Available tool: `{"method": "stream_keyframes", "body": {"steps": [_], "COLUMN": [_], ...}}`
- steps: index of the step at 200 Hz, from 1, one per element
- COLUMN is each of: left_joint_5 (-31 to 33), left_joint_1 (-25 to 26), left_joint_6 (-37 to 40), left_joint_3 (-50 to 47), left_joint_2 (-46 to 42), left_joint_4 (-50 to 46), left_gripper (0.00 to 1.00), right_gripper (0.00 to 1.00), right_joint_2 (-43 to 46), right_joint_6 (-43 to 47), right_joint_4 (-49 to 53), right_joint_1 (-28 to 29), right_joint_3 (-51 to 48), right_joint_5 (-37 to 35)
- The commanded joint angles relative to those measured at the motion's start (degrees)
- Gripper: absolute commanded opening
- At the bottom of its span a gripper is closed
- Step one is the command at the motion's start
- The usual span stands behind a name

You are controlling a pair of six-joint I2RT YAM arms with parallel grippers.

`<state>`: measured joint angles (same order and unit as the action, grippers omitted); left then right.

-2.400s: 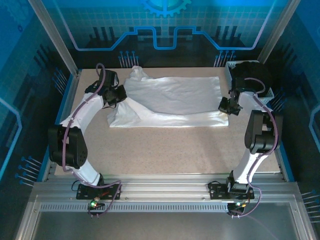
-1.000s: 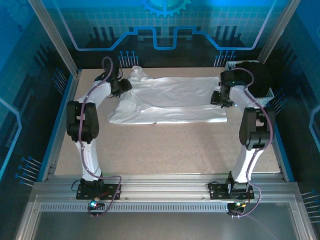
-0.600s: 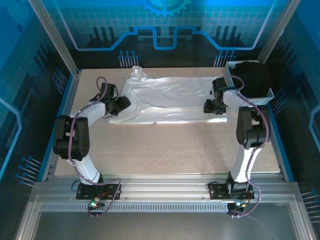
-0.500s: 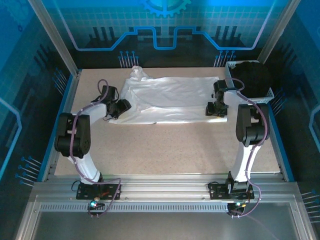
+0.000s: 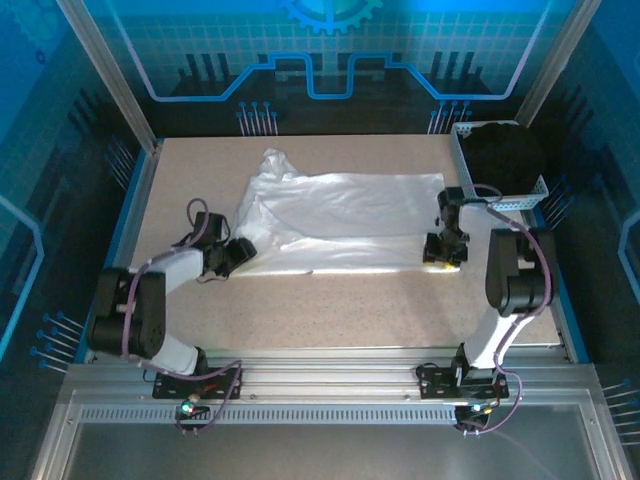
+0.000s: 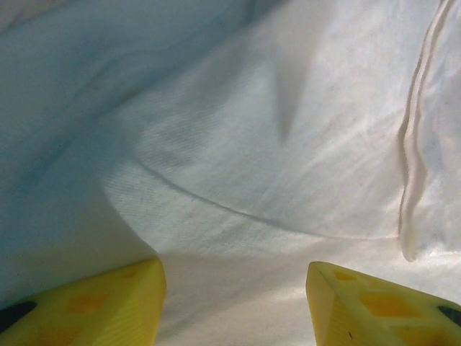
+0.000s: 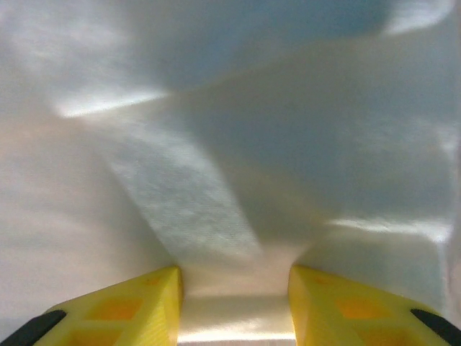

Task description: Fold the inside-out t-shirt

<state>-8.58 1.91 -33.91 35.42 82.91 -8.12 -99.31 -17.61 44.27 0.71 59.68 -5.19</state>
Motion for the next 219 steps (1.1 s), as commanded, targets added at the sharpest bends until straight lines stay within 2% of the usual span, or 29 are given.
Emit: {"method": "stream_keyframes", "body": {"steps": [1,15,25,44,56,123,205,219], "left_joint_5": [1.86,2.79,4.44,7.08,8.27,8.70,7.94,7.83], "left_joint_1": [-0.13,2.10,5.78,13.40,15.80,18.91,19.27,19.27], "left_joint_6": [-2.24,-2.63,-1.90,0.79,2.06,7.07,8.34,8.55], "left_joint_3": [-4.39,-3.57,-1.07,4.58,7.16,13.93,17.05,17.35], "left_joint_2": [-7.96,-11.40,-11.54,-7.41,-3.73,7.59,13.14,13.41], "left_joint_4": [-5.73,-4.95,-4.70,-4.66,-5.18,-5.82,-6.69,-6.94], "left_gripper": [0.56,0.56,0.56,0.56,0.55,0.55,0.33,0.27], "right_gripper": [0.44,0.46,0.47,0.47,0.47,0.47,0.47,0.47], "right_joint_2": [7.71,10.71,11.40,9.77,8.23,5.45,4.97,5.00], "right_joint_6": [-0.71,0.78,1.03,0.30,-0.02,-0.17,0.06,0.18], "right_joint_4": [1.39,-0.91,-2.57,-4.84,-5.41,-6.92,-7.18,-7.26], "right_joint_1": [1.61,5.44,8.05,10.38,10.82,11.05,10.99,10.98], "right_joint_3": [-2.45,-1.93,-1.21,0.77,1.71,1.48,1.40,1.24], "right_joint_5": [-0.26,-1.39,-2.41,-2.14,-1.39,-1.15,-1.20,-1.48]}}
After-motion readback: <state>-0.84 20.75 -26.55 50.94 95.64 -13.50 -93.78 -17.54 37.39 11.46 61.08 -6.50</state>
